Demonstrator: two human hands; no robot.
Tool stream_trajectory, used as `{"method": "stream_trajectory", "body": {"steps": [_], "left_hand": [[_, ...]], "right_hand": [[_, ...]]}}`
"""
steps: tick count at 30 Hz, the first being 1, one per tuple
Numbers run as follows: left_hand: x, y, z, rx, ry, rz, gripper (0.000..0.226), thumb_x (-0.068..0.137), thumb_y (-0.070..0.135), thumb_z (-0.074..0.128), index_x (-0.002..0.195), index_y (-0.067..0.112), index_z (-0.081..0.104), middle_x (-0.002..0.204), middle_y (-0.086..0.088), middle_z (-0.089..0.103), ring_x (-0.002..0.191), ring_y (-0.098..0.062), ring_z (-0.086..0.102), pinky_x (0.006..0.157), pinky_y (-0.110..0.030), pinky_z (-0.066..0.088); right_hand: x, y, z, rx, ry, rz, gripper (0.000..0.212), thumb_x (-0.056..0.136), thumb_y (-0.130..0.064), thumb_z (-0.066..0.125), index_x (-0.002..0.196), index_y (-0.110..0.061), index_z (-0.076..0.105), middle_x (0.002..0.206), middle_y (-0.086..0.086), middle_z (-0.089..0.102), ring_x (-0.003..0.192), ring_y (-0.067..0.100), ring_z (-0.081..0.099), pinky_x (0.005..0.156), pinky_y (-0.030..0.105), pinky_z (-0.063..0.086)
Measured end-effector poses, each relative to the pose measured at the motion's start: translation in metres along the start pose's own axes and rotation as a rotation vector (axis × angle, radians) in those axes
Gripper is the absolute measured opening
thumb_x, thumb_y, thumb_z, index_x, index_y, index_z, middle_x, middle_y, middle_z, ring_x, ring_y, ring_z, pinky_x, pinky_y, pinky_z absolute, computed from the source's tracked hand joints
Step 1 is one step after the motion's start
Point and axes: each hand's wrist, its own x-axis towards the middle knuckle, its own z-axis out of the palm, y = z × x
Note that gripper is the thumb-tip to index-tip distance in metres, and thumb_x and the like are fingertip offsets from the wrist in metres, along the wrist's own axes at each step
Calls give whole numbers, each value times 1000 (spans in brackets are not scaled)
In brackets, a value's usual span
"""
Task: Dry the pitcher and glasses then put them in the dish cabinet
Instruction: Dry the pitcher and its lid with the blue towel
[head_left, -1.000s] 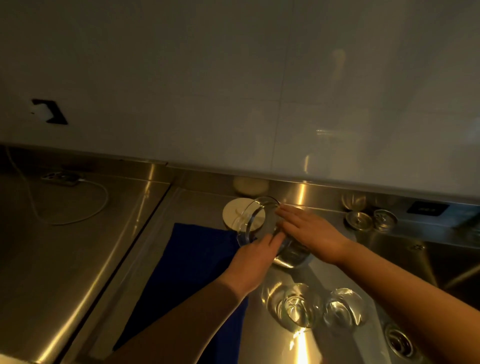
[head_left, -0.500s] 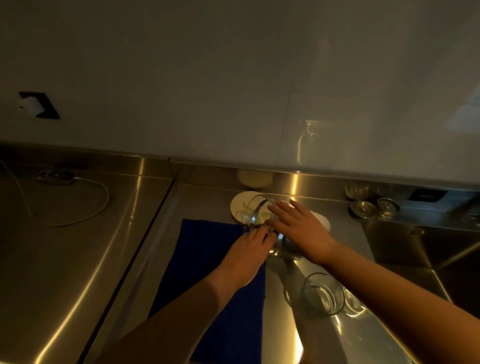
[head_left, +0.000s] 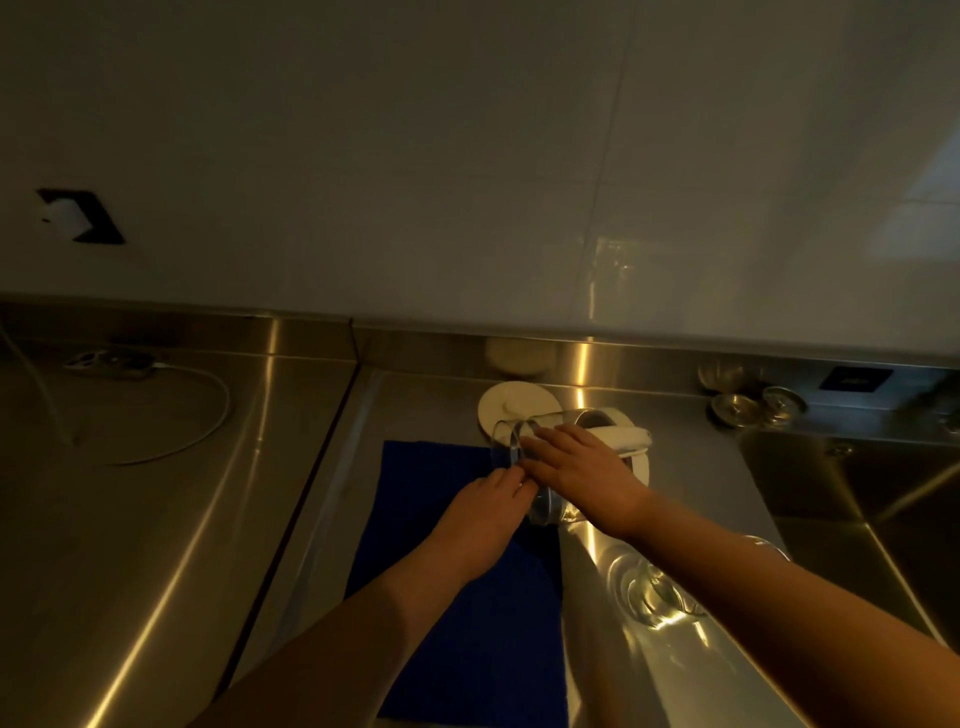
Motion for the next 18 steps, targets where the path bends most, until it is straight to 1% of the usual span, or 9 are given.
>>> {"method": "stream_trajectory", "body": {"steps": [4,7,9,12,13,15,16,18], "left_hand": [[-5,-7,1,8,-13,13,55,93,11,53,144,14,32,143,-8,36,121,-22,43,92,-32,43],[-3,-7,-2,21,-24,20,55,94,14,52,145,14,30,146,-8,32,126,-23,39,97,-33,40],[-1,-7,-6,15,-16,17,60,95,18,52,148,15,25,150,-8,27,130,-23,35,101,-34,37],[6,-6,-12,18,17,11,67,95,19,52,151,16,17,152,-8,22,135,-23,29,109,-33,28],[9,-5,-14,34,24,9,67,95,19,53,151,14,17,153,-8,22,137,-23,26,112,-33,24],[18,-1,-15,59,41,10,65,95,21,53,150,12,20,154,-9,23,140,-23,23,116,-34,17],[23,2,-14,69,36,12,63,96,23,51,149,11,21,153,-9,24,140,-23,23,117,-35,16],[35,13,-12,137,6,18,60,96,29,50,147,11,25,149,-9,32,136,-23,29,116,-37,20]], "right_hand": [[0,-5,-1,-9,22,25,68,54,-19,87,117,-21,62,127,6,59,120,27,52,101,40,37],[-6,-7,-4,7,75,48,71,54,-14,87,120,-17,61,128,10,58,121,29,52,101,40,35],[-12,-5,-5,66,82,114,77,55,-8,86,125,-17,56,133,11,53,124,31,48,100,41,35],[-22,2,-10,129,54,236,82,52,-5,86,126,-17,53,136,10,50,125,31,47,98,43,41],[-25,4,-12,144,50,254,79,53,-5,85,125,-18,54,135,11,51,124,30,47,97,44,43],[-31,7,-12,159,70,252,70,58,-6,82,122,-16,55,135,12,51,124,30,48,101,42,38],[-33,8,-11,155,85,248,67,60,-6,81,122,-15,55,134,13,52,123,31,48,102,40,34],[-35,11,-9,186,117,262,65,63,-7,80,123,-9,54,130,15,54,121,32,50,103,40,35]]}}
